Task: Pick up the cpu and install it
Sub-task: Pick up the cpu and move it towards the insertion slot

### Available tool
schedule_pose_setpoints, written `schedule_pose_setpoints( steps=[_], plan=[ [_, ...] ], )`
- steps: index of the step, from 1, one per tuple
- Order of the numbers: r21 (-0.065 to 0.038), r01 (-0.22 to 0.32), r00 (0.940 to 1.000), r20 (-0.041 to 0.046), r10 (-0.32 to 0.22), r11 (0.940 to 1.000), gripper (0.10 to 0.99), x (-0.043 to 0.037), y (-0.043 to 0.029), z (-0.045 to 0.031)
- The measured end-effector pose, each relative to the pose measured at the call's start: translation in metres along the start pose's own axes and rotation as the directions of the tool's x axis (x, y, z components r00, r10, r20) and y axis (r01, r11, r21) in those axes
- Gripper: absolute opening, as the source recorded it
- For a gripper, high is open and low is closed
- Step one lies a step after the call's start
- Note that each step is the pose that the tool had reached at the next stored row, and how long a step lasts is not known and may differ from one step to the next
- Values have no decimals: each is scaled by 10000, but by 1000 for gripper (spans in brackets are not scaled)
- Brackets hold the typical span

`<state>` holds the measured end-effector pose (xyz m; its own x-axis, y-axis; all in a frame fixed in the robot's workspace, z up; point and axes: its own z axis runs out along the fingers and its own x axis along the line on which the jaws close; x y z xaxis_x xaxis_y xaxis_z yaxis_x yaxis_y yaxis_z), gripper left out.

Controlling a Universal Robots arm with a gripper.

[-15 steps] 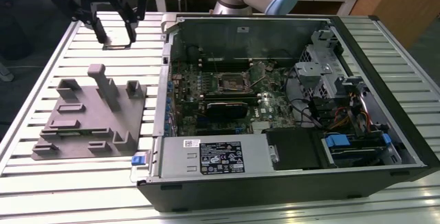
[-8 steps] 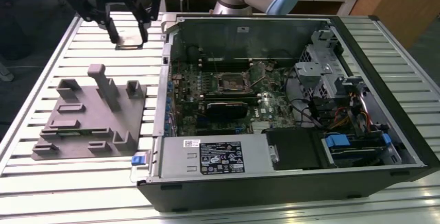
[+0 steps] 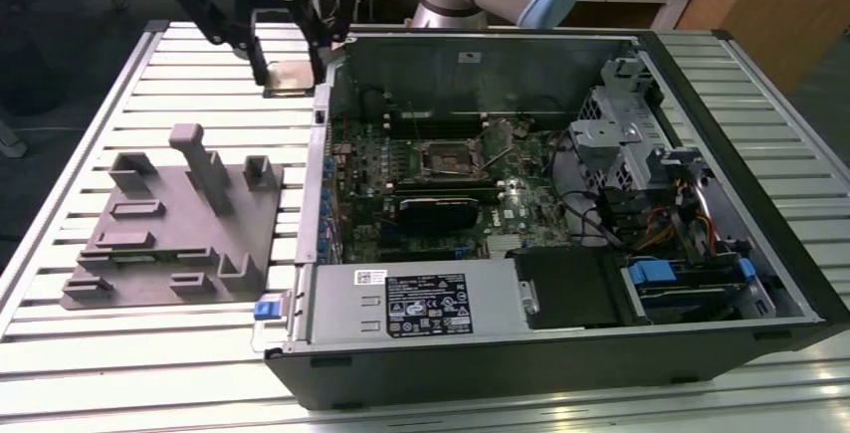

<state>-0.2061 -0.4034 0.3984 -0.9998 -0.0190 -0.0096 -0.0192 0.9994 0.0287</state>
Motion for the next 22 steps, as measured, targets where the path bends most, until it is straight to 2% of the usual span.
schedule_pose_setpoints(
  steps=[12, 22],
  plan=[
    [-1, -4, 10000, 2, 4, 10000, 533, -478, 47, 66],
    [0, -7, 10000, 20, 7, 10000, 533, -825, 80, 95]
  ],
)
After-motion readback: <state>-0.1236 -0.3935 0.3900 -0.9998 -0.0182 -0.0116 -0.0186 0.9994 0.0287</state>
